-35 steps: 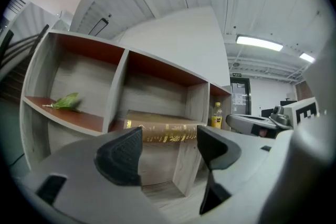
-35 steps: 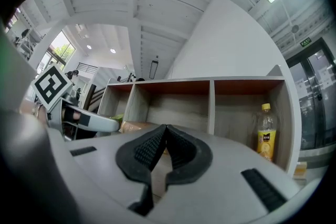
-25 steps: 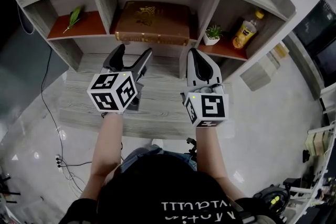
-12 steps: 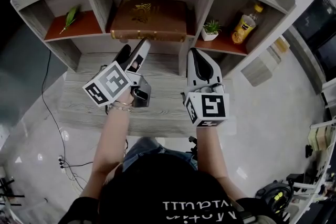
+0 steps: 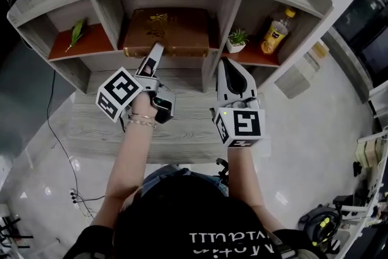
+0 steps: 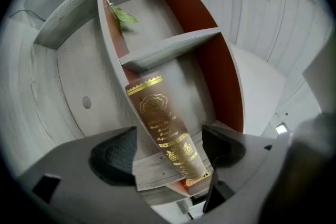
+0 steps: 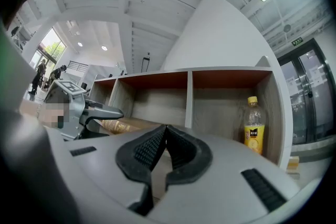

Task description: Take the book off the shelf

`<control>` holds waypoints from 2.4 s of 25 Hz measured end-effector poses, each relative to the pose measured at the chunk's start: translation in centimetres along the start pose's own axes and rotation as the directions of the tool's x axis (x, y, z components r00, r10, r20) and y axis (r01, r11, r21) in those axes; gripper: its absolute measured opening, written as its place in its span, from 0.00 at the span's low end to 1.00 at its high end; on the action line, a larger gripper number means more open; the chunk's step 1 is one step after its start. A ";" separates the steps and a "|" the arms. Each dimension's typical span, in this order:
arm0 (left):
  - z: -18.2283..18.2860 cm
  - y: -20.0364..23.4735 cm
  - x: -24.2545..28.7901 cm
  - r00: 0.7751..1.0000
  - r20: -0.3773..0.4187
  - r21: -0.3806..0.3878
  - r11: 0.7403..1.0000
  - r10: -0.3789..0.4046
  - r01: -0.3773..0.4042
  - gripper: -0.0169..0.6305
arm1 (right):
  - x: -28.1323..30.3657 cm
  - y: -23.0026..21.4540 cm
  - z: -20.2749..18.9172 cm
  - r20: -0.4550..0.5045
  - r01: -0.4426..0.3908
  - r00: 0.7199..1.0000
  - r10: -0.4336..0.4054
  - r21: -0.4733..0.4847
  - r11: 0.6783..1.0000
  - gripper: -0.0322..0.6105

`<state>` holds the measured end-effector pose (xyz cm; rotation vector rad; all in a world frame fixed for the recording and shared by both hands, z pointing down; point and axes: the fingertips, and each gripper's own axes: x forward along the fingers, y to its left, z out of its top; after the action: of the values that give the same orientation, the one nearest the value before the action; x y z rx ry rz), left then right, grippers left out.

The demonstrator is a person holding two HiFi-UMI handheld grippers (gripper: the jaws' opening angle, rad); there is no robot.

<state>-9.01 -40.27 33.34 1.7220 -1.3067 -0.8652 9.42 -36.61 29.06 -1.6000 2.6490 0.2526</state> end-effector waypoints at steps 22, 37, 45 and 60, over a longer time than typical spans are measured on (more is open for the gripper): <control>-0.3 2.4 5.6 0.993 -0.042 -0.340 0.934 0.106 -0.114 0.60 | 1.1 -3.7 1.0 -0.019 0.103 0.994 -0.103 -0.015 0.995 0.07; -0.8 2.6 6.2 0.990 -0.059 -0.381 0.913 0.132 -0.144 0.60 | 0.5 -3.6 1.1 -0.029 0.125 0.992 -0.126 -0.039 0.991 0.07; -1.0 2.5 4.9 0.992 -0.050 -0.392 0.912 0.113 -0.123 0.59 | -0.2 -3.0 0.6 -0.044 0.118 0.992 -0.120 -0.044 0.992 0.07; 0.5 1.6 1.8 0.996 0.057 -0.323 0.945 0.072 -0.050 0.43 | -1.4 -0.8 0.5 -0.063 0.089 0.994 -0.093 -0.058 0.994 0.07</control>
<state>-9.68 -42.34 34.42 1.4013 -1.1806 -1.0454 10.75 -35.63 28.61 -1.7704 2.6298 0.2774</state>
